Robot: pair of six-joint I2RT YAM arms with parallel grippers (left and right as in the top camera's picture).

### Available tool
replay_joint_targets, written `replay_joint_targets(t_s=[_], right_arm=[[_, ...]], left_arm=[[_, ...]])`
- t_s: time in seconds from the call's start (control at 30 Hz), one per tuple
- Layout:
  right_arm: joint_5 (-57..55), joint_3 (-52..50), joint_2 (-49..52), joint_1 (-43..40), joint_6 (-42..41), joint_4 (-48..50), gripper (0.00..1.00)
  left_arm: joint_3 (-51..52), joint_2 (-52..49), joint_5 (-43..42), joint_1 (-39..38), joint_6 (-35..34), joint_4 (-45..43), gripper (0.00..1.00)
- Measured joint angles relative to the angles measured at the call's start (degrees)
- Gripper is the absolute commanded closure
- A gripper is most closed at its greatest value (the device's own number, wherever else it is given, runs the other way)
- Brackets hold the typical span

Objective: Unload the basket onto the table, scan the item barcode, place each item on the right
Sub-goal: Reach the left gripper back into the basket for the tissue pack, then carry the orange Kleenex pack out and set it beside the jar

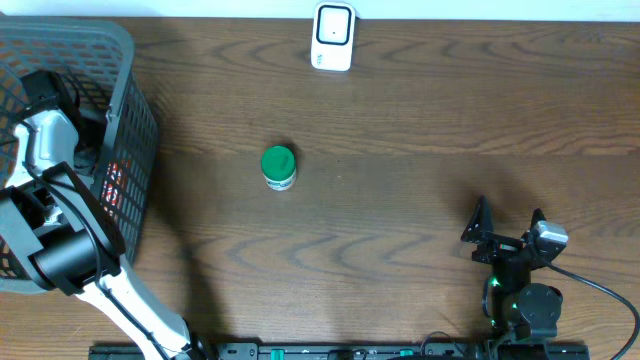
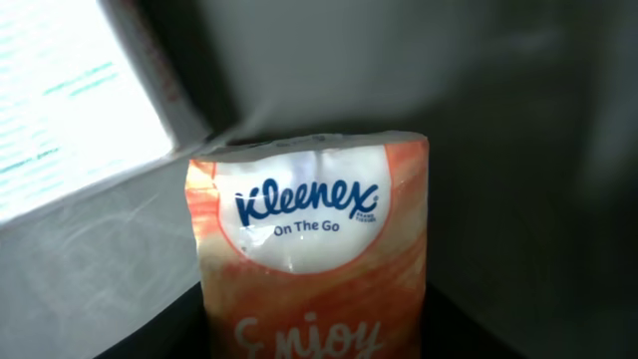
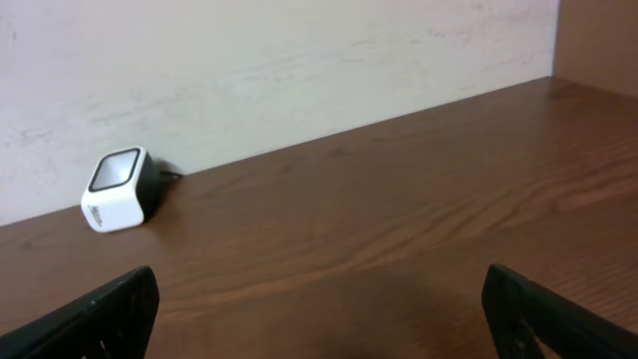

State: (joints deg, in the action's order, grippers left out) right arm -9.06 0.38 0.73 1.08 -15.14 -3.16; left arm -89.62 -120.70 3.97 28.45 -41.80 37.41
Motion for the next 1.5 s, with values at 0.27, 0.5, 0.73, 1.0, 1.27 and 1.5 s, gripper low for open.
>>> replay_joint_targets(t_s=[0.27,0.5,0.73,1.0,1.27,1.5], right_arm=[[0.0,0.0,0.0,0.0,0.0,0.0,0.01],[0.0,0.0,0.0,0.0,0.0,0.0,0.01],[0.0,0.0,0.0,0.0,0.0,0.0,0.01],[0.0,0.0,0.0,0.0,0.0,0.0,0.01],[0.0,0.0,0.0,0.0,0.0,0.0,0.01],[0.0,0.0,0.0,0.0,0.0,0.0,0.01]], left_arm=[[-3.6,2.6,-1.0,0.6,1.7,12.0,0.55],[-11.1,24.7,-4.0,1.1,2.8,15.8,0.55],[-14.2,48.7,-14.8,-9.1,3.1,18.3,0.55],[-9.4,44.2,-11.3,-46.2,3.9,18.7,0.55],[-6.5,23.7,-0.9,-68.1,4.3,14.4,0.55],[-6.5,4.5,1.1,-72.2,2.8,11.6,0.55]])
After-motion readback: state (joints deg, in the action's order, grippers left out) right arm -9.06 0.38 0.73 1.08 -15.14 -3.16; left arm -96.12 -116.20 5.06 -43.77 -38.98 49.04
